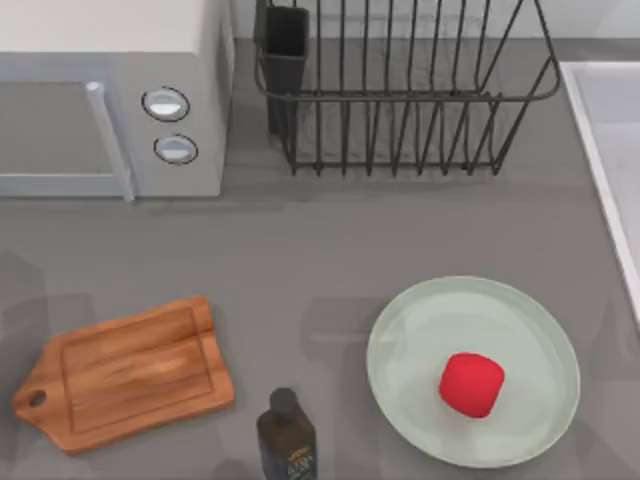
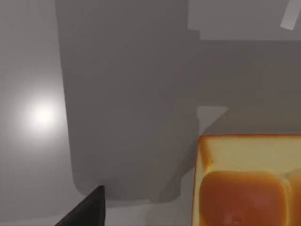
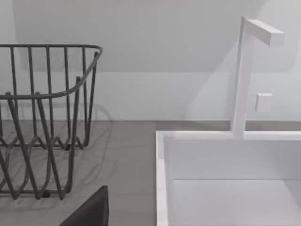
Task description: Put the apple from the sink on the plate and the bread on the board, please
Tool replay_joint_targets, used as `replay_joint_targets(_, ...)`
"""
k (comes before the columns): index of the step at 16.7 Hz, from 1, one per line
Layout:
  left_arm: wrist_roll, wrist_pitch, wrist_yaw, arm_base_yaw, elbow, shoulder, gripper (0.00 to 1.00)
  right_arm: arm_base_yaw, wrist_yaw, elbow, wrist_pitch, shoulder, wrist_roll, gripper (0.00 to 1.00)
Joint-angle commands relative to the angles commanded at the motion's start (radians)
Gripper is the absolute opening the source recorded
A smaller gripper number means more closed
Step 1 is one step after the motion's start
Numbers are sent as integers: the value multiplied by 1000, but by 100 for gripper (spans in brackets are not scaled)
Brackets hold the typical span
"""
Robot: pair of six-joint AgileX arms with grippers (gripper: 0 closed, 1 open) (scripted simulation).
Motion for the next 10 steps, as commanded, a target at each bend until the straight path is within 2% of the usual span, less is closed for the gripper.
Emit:
replay_joint_targets(5,1,17,0,0,-11,11,100,0,0,0,0,0,0,100)
replay_joint_targets(10,1,17,0,0,-11,11,62,0,0,0,0,0,0,100)
